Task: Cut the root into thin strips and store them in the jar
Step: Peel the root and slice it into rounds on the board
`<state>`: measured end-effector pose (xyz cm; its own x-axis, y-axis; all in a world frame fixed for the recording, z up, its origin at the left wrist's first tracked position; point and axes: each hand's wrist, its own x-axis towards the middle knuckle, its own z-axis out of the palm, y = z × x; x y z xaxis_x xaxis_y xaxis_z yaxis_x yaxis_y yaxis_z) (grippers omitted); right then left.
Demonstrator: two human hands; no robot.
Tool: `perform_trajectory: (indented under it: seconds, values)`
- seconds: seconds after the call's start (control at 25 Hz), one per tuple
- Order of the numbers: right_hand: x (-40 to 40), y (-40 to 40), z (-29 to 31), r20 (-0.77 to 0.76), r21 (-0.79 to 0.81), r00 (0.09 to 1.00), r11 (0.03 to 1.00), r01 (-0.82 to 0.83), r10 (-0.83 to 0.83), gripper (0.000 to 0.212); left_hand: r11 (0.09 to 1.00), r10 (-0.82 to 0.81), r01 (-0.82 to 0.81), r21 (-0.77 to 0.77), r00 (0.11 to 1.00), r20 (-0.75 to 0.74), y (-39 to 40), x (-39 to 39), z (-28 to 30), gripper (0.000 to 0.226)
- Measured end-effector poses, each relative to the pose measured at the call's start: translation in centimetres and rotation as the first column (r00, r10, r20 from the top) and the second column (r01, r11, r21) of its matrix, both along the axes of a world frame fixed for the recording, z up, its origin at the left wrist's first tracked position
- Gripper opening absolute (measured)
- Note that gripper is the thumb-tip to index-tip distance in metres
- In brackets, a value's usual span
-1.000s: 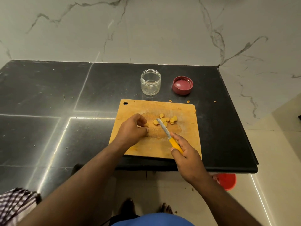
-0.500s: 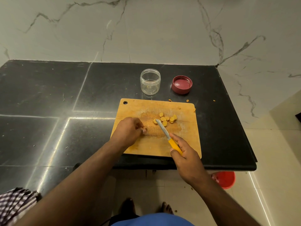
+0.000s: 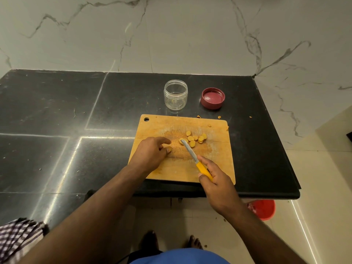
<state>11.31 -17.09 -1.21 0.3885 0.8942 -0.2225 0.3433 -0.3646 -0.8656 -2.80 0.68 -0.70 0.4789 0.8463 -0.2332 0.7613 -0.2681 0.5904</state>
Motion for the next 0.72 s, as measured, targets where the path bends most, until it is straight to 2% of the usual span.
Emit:
perform_trajectory:
  seconds: [0.08,0.12,0.2,0.24,0.28,0.36,0.48,0.6,0.72]
  values:
    - [0.0,-0.1,-0.1,-0.008,0.004,1.000,1.000,-0.004,0.004,0.052,0.989,0.082,-0.066,-0.132,0.989,0.124,-0.1,0.0,0.2,0.025]
    - [0.0,-0.2,-0.1,-0.012,0.011,1.000,1.000,-0.001,0.001,0.052,0.949,0.200,-0.127,-0.289,0.950,0.241,0.1,0.0,0.3,0.022]
    - [0.0,-0.2,-0.1,-0.020,0.024,1.000,1.000,0.008,-0.008,0.052,0.779,0.453,-0.142,-0.611,0.801,0.392,0.2,-0.1,0.6,0.017]
    - [0.0,-0.3,-0.1,-0.028,0.028,1.000,1.000,0.011,-0.010,0.052,0.709,0.526,-0.111,-0.696,0.741,0.417,0.3,-0.3,0.6,0.015]
    - [-0.1,-0.3,-0.1,-0.038,0.029,0.999,1.000,0.012,-0.011,0.052,0.683,0.553,-0.099,-0.724,0.718,0.423,0.5,-0.3,0.5,0.015]
    - [-0.2,-0.3,-0.2,-0.046,0.017,0.999,1.000,0.010,-0.009,0.052,0.720,0.517,-0.135,-0.681,0.759,0.396,0.5,-0.2,0.1,0.016]
    - [-0.3,0.1,-0.7,0.002,-0.027,1.000,0.999,-0.016,0.016,0.052,0.852,0.372,-0.203,-0.482,0.883,0.287,0.3,0.0,-0.8,0.019]
    - [-0.4,0.7,-1.0,0.027,-0.049,0.999,0.998,-0.034,0.036,0.052,0.955,0.186,-0.135,-0.266,0.966,0.180,0.0,0.5,-1.1,0.029]
    - [-0.6,0.8,-0.6,0.035,-0.037,0.999,0.999,-0.029,0.031,0.052,0.988,0.074,-0.057,-0.145,0.990,0.116,-0.5,1.0,-1.1,0.037]
